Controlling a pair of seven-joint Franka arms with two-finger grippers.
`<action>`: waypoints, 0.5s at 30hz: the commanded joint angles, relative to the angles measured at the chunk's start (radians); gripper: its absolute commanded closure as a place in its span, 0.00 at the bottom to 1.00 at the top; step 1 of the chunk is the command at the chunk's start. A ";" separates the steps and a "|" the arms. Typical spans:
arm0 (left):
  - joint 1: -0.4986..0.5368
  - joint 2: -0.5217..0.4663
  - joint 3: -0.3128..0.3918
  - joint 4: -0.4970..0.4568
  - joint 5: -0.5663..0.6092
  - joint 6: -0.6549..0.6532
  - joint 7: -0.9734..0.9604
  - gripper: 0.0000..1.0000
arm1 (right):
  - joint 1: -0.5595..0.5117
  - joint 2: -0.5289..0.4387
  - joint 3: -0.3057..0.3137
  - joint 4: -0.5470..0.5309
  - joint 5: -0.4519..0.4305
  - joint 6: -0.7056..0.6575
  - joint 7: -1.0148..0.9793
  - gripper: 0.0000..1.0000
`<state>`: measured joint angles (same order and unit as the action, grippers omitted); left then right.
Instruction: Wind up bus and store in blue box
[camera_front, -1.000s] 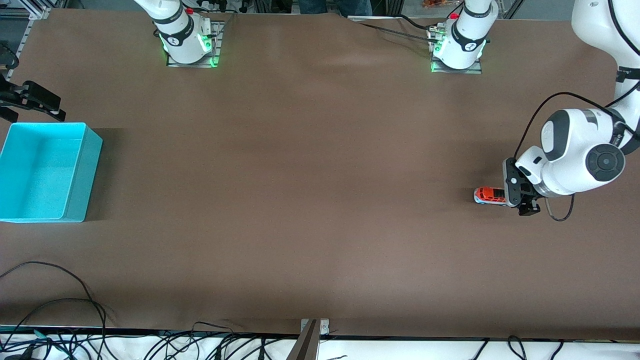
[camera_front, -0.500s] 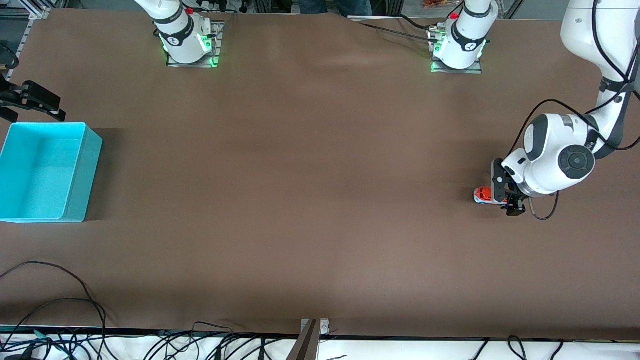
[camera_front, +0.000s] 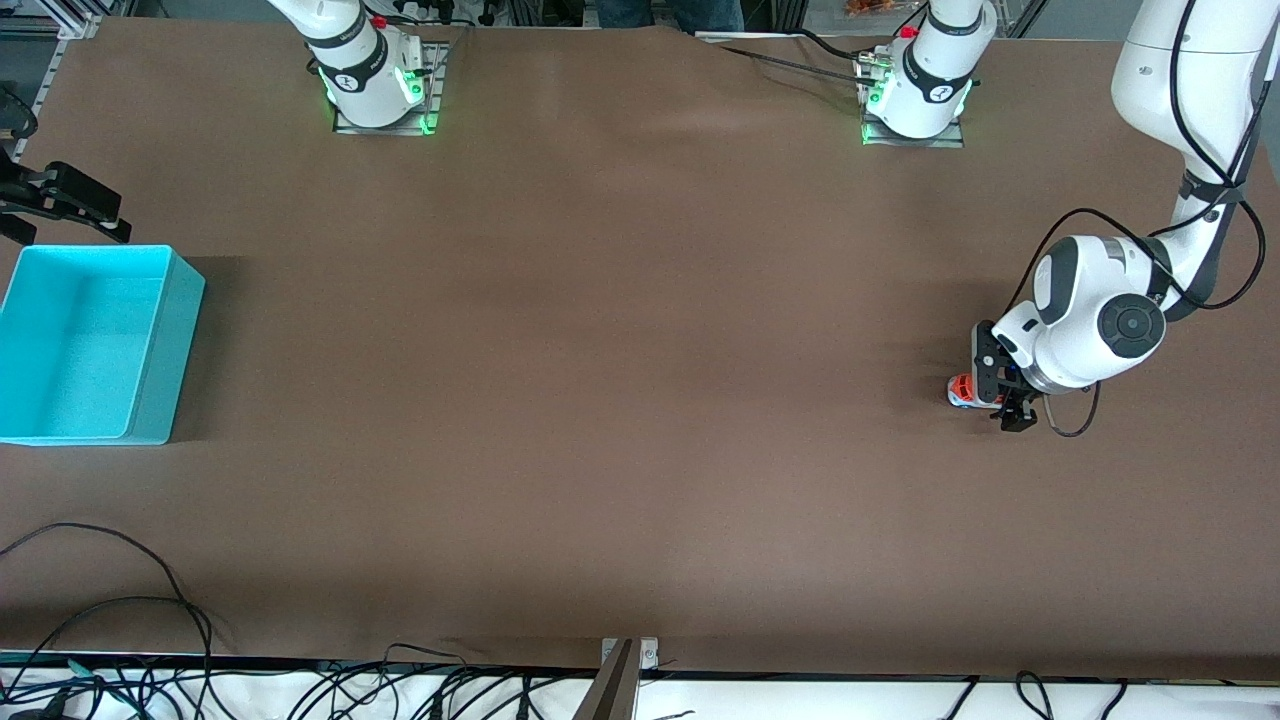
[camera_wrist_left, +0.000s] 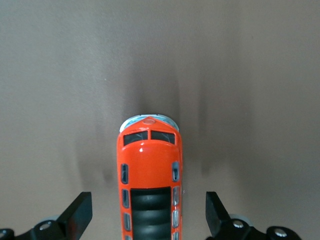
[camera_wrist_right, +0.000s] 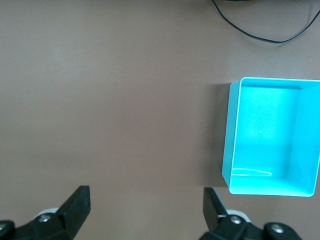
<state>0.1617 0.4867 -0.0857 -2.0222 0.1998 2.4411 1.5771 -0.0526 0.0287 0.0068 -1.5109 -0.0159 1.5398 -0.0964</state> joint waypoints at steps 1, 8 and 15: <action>0.010 0.006 -0.002 -0.020 0.030 0.036 0.011 0.00 | -0.004 0.007 -0.004 0.020 0.002 -0.007 -0.009 0.00; 0.018 0.026 -0.002 -0.018 0.030 0.042 0.009 0.40 | -0.004 0.007 -0.002 0.020 0.004 -0.007 -0.008 0.00; 0.018 0.023 -0.002 -0.016 0.030 0.041 0.009 0.60 | -0.004 0.005 -0.002 0.020 0.004 -0.007 -0.009 0.00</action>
<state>0.1717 0.5122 -0.0850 -2.0364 0.1999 2.4711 1.5775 -0.0528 0.0289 0.0034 -1.5109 -0.0159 1.5398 -0.0964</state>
